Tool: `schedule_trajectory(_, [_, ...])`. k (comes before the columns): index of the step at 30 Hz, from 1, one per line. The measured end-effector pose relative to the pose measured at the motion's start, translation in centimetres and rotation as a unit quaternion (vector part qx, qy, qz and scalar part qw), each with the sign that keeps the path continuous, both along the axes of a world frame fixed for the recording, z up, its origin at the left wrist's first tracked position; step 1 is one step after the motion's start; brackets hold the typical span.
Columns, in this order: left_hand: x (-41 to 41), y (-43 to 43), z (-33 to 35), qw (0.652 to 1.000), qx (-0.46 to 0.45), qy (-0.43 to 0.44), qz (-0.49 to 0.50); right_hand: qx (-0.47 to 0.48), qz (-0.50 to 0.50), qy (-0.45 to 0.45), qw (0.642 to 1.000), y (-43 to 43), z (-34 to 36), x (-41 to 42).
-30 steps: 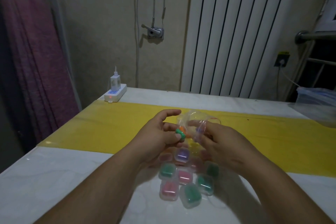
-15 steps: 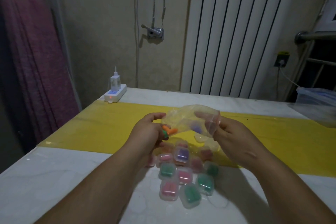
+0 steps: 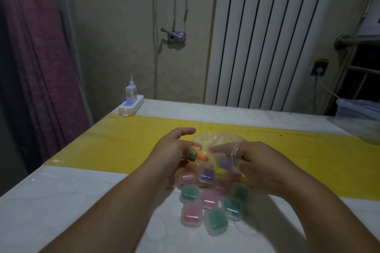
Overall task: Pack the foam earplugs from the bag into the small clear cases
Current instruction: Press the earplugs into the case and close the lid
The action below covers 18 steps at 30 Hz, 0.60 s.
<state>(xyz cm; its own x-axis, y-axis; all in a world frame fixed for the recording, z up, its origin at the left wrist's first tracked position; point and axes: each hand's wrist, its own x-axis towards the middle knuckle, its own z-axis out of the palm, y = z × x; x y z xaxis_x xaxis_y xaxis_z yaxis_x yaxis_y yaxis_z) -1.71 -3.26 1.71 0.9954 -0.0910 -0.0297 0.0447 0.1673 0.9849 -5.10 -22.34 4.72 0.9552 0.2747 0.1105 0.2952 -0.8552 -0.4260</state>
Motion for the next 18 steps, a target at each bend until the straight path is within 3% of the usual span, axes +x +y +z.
schedule_trajectory(6, [0.0, 0.0, 0.0, 1.000, -0.006, -0.002, -0.013, 0.040, -0.042, 0.018, 0.998, 0.3, 0.2, -0.5])
schedule_trajectory(14, [-0.2, -0.3, -0.1, 0.999, -0.002, 0.001, -0.046, 0.106, -0.015, -0.010, 0.994, 0.9, -0.4, -0.1])
schedule_trajectory(18, [0.2, 0.2, 0.0, 0.999, -0.030, -0.010, -0.033, 0.043, -0.010, 0.000, 0.999, 1.1, -0.7, -0.1])
